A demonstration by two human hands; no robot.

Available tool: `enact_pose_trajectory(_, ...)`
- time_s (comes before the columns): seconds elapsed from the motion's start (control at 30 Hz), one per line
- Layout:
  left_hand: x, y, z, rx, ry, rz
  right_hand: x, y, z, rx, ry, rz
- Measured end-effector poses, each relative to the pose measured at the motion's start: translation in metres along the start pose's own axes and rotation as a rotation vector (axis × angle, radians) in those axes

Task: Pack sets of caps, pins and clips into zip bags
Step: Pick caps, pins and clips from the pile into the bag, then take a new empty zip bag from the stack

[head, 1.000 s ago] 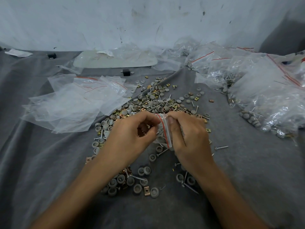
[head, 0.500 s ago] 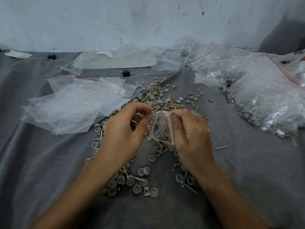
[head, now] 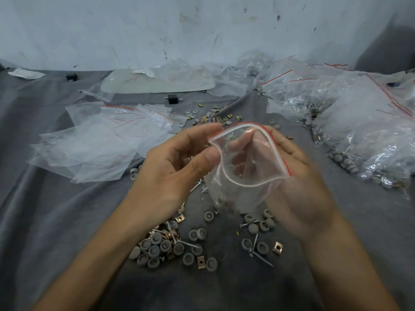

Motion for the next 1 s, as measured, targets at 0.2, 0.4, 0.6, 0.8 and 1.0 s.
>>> enact_pose_trajectory(0.2, -0.004, 0.019, 0.004, 0.051, 0.062, 0.043, 0.002, 0.019, -0.001, 0.237, -0.146, -0.209)
enact_pose_trajectory(0.4, -0.017, 0.032, 0.019, 0.110, 0.184, -0.127, -0.007, 0.019, -0.002, 0.247, -0.114, -0.059)
enact_pose_trajectory(0.6, -0.024, 0.038, 0.022, 0.126, 0.227, -0.219, 0.000, -0.025, 0.005, -0.089, -0.047, 0.369)
enact_pose_trajectory(0.8, -0.021, 0.048, 0.036, 0.203, 0.257, -0.305, 0.039, -0.044, 0.027, -0.314, -0.156, 1.202)
enact_pose_trajectory(1.0, -0.021, 0.053, 0.046, 0.190, 0.260, -0.275, 0.061, -0.052, 0.037, -0.494, -0.123, 1.325)
Point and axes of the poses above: each hand's wrist, its own z-axis away from the middle knuckle, its own x-axis out of the palm, y = z × x, the point moved 6 cm from there along -z, towards the middle knuckle, and after that the axes turned 2 degrees about x, right-handed, at the moved point
